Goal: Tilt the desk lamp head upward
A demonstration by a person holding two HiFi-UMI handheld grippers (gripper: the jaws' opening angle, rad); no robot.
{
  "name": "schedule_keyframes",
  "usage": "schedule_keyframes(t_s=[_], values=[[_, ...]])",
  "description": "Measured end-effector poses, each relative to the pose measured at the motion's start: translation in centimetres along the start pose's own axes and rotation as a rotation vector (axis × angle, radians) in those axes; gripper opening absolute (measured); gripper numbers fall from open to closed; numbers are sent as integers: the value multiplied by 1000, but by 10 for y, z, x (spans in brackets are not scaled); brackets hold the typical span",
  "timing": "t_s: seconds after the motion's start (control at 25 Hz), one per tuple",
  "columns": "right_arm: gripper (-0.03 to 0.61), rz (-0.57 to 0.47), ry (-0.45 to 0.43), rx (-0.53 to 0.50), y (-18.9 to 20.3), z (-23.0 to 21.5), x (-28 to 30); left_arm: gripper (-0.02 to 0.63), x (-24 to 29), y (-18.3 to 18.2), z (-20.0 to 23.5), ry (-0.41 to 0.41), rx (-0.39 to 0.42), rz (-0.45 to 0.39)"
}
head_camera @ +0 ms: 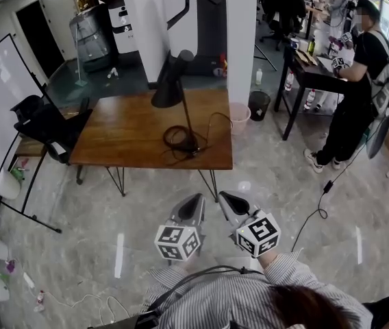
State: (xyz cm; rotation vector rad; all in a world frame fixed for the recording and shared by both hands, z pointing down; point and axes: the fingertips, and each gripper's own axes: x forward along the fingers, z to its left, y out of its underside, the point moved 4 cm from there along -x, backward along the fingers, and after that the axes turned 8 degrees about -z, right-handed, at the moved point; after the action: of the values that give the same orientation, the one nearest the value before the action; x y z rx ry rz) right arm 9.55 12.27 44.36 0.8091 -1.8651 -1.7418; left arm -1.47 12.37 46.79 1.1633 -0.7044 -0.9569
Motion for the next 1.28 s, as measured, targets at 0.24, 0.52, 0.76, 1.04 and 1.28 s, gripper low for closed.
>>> schedule_keyframes(t_s=[0.24,0.52,0.76,1.04,1.28], values=[[3,-17,30,-20,0,-35,43,2,40,0,36,-12,30,12],[3,-45,50,-42,-8,-85,126,3,112,-19,110,-6,47,16],[2,-72,80,-61,-25,-120,197,3,174,-34,166,27,36,38],[3,-69,79,-112,-29,-157,244,10,237,-29,201,62,30,72],[16,-95,-28,-144,-48,-173,272,81,266,-25,222,40,14,83]])
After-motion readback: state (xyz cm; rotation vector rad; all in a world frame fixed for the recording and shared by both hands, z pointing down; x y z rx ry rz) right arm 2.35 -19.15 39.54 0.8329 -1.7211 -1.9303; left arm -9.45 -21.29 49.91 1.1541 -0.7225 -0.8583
